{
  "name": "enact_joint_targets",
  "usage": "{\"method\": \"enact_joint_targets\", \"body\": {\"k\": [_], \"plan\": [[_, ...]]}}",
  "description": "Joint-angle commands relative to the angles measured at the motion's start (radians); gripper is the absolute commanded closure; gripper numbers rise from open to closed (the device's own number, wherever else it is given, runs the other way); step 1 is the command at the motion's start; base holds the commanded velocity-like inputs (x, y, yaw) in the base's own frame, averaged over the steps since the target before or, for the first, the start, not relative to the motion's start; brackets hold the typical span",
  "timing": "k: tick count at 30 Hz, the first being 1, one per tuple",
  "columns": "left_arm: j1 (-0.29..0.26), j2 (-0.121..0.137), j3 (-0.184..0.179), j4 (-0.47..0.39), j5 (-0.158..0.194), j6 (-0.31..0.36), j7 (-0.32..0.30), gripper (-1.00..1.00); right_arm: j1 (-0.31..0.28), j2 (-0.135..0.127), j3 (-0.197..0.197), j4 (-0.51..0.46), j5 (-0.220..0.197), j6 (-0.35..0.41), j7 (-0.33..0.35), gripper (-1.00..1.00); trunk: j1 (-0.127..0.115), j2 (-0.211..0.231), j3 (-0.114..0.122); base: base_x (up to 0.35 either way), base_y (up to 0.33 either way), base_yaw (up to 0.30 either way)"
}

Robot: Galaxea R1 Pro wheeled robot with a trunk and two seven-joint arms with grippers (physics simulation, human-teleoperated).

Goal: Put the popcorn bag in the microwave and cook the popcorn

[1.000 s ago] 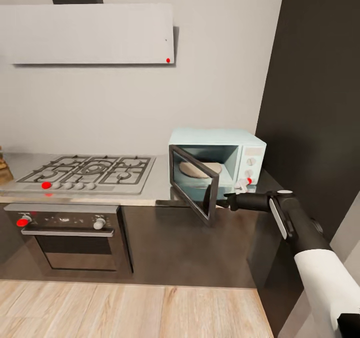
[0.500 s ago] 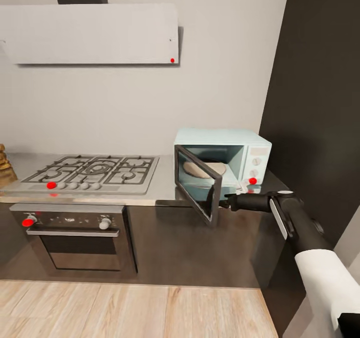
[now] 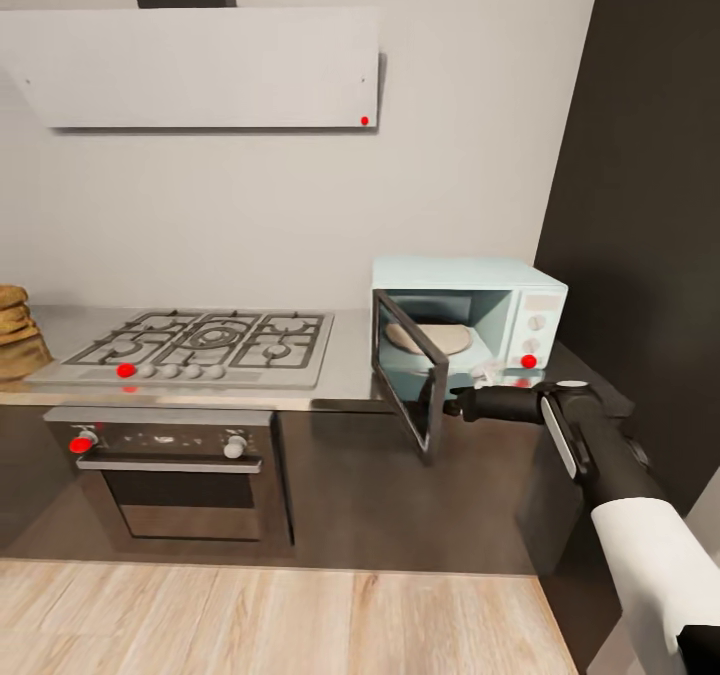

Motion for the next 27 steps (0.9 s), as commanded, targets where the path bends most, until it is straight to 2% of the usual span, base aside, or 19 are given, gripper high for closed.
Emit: {"method": "enact_joint_targets", "body": {"k": [1, 20, 27], "plan": [[0.000, 0.000, 0.001, 0.000, 0.005, -0.002, 0.000, -1.00, -0.001, 0.000, -0.002, -0.001, 0.008, 0.005, 0.010, -1.00, 0.000, -0.001, -0.001, 0.000, 0.176, 0.000], [0.000, 0.000, 0.001, 0.000, 0.005, -0.002, 0.000, -1.00, -0.001, -0.001, -0.005, 0.000, 0.005, 0.004, 0.012, -1.00, 0.000, -0.001, -0.001, 0.000, 0.158, 0.000], [0.000, 0.000, 0.001, 0.000, 0.005, -0.002, 0.000, -1.00, -0.001, -0.004, -0.008, 0.002, 0.004, 0.003, 0.010, -1.00, 0.000, -0.001, -0.001, 0.000, 0.034, 0.000]]}}
